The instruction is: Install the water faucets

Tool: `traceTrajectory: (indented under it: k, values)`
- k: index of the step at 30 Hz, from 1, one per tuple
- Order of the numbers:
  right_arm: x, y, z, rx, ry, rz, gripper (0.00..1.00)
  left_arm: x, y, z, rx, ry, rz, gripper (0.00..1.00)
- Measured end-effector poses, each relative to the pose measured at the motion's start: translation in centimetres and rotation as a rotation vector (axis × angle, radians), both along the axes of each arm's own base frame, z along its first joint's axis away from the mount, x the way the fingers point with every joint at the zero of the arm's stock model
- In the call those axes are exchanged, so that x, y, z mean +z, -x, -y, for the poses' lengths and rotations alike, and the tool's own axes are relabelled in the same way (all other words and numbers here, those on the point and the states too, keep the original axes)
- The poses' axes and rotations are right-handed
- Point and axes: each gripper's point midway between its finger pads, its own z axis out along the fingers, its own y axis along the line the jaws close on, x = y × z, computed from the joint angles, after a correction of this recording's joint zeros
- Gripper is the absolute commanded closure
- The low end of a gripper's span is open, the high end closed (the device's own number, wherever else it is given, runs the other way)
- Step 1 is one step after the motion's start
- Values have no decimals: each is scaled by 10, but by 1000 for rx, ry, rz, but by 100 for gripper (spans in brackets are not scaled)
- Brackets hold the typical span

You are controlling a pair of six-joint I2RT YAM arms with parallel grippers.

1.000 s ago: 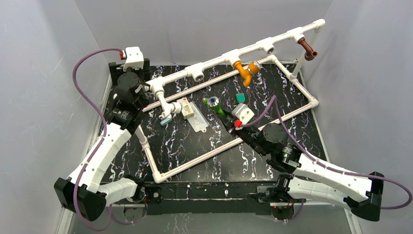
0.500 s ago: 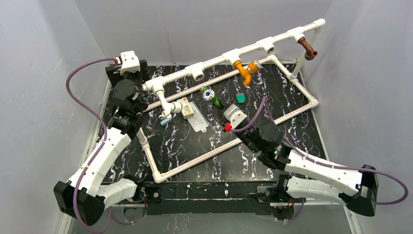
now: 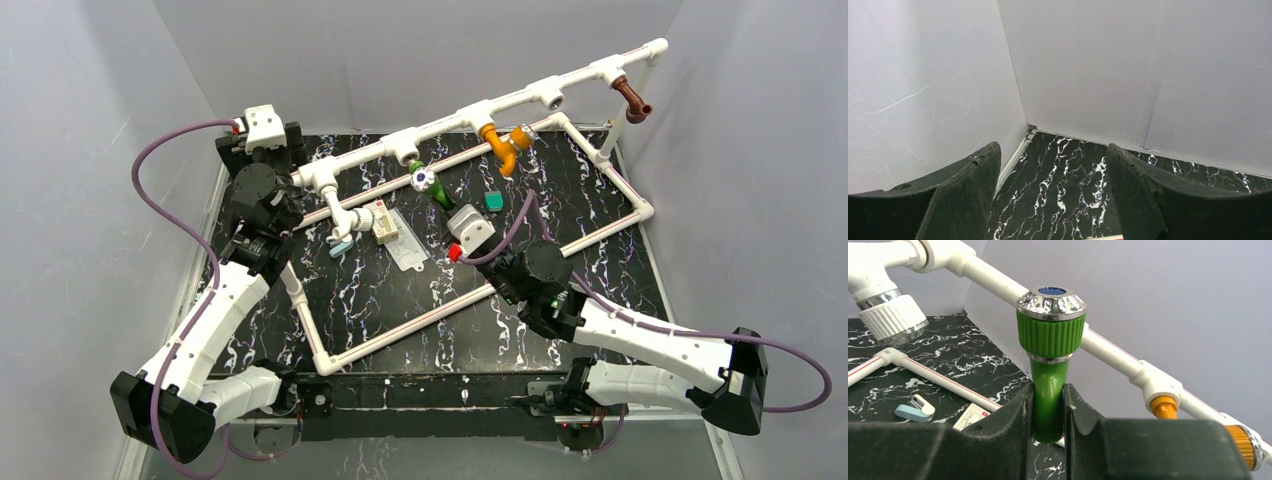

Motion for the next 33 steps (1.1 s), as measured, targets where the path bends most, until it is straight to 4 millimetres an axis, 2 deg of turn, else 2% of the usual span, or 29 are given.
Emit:
traceTrajectory:
  k: [18, 26, 33]
  values:
    - [-2, -10, -3, -55, 40, 19, 99, 1, 1, 1, -14, 13, 13, 26]
    - [-11, -13, -10, -53, 61, 10, 99, 1, 1, 2, -15, 15, 15, 26]
    - [-6, -14, -10, -59, 40, 21, 99, 1, 1, 2, -16, 17, 15, 26]
